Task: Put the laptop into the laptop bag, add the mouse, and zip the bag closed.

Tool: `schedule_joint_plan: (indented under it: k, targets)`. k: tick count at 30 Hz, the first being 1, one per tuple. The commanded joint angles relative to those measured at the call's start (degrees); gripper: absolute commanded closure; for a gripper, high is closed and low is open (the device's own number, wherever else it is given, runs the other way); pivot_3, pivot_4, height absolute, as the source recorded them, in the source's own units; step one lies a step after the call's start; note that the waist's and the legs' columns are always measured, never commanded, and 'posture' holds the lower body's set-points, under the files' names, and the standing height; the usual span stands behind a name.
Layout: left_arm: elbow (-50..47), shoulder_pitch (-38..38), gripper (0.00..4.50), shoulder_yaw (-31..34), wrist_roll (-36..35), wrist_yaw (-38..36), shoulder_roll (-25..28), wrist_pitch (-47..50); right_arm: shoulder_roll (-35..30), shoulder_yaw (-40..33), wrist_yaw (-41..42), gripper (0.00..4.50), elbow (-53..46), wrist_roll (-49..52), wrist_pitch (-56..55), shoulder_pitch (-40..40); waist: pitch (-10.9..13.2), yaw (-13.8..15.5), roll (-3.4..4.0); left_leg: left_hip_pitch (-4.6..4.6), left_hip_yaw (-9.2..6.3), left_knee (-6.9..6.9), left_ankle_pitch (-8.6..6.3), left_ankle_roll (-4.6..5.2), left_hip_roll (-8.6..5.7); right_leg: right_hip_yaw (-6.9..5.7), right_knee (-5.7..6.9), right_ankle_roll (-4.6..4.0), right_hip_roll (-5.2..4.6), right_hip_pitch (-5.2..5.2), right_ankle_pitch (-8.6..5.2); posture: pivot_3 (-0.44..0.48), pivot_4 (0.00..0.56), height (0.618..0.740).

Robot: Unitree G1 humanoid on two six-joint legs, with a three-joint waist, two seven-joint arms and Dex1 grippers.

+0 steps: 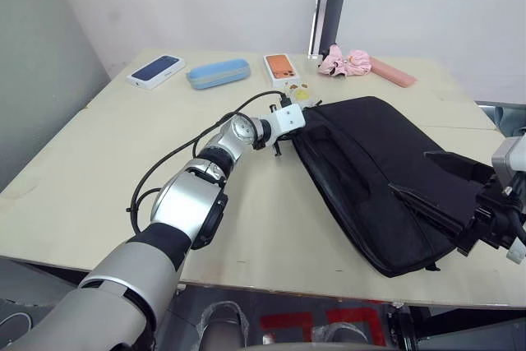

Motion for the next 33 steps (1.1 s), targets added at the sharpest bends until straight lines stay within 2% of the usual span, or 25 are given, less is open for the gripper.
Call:
schedule_joint_plan:
  k: [1,8,11,15,18,20,24,27,33]
  targets:
    - [-1.0,-0.6,3.54,1.3,-1.3,-1.3,2.2,-2.0,-0.2,0.2,0.5,0.0,0.8,-0.8,-0.5,-0.8,0.0,0.0,0.0,0.0,0.0,0.0,0.0,0.0,0.0,0.0,0.0,0.0,0.0,0.0,0.0,0.0,0.15,0.74]
    - [-2.8,2.0,3.54,2.7,-4.5,-12.9,8.6,-7.8,-0.9,3.5,3.9,0.0,2.5,-3.5,1.2,-1.6,0.0,-0.1,0.01,0.03,0.0,-0.01,0.0,0.01,0.0,0.0,0.0,0.0,0.0,0.02,0.0,0.0,0.15,0.74]
    - [-3.8,3.2,3.54,5.3,-8.4,-18.5,10.8,-7.7,-0.7,4.0,5.9,0.0,3.4,-5.4,2.0,-1.6,0.0,0.1,0.02,0.01,-0.01,-0.01,0.0,0.01,-0.02,-0.01,0.0,0.0,-0.02,0.02,0.0,0.0,0.15,0.74]
    - [-4.5,4.9,3.54,6.3,-10.1,-19.9,12.4,-8.2,-1.4,6.9,7.4,0.0,4.8,-6.8,1.7,-4.4,0.0,0.2,0.02,0.01,-0.01,0.0,0.0,0.02,-0.02,-0.01,0.02,-0.01,-0.03,0.02,0.0,0.0,0.15,0.74]
    - [-4.3,4.9,2.75,8.5,-13.1,-21.0,11.3,-5.5,-1.6,8.8,7.8,0.0,5.6,-7.4,1.9,-6.6,0.0,0.3,0.03,0.01,-0.01,0.04,0.01,0.03,-0.04,-0.01,0.08,-0.02,-0.07,0.02,0.0,0.0,0.15,0.74]
    - [-4.4,4.9,2.0,8.5,-13.6,-22.2,10.0,-5.6,-1.6,9.7,7.9,0.0,5.8,-7.8,2.1,-7.6,0.0,0.4,0.03,0.01,-0.02,0.06,0.01,0.04,-0.07,-0.01,0.09,-0.02,-0.1,0.03,0.0,0.0,0.15,0.74]
    - [-4.0,3.2,0.64,5.4,-10.4,-16.0,4.2,-7.0,-1.0,10.3,7.0,0.0,4.8,-7.8,2.5,-8.4,0.0,0.7,0.02,-0.04,-0.02,0.07,0.01,0.17,-0.25,-0.02,0.09,-0.01,-0.26,0.04,0.0,0.0,0.15,0.74]
    - [-3.3,2.1,0.64,2.9,-7.4,-11.7,2.7,-7.3,-0.6,9.8,6.2,0.0,4.0,-7.3,2.7,-8.3,0.0,0.3,0.01,-0.17,-0.03,0.13,0.05,0.36,-0.36,-0.03,0.06,0.03,-0.38,0.01,0.03,0.0,0.15,0.74]
    - [-2.0,-0.6,0.64,-3.6,0.8,2.4,0.0,-8.3,0.9,7.3,4.2,0.0,1.5,-6.1,2.7,-6.1,0.0,-0.1,0.02,-0.18,-0.04,0.15,0.06,0.38,-0.37,-0.05,0.07,0.14,-0.39,0.0,0.06,0.0,0.15,0.74]
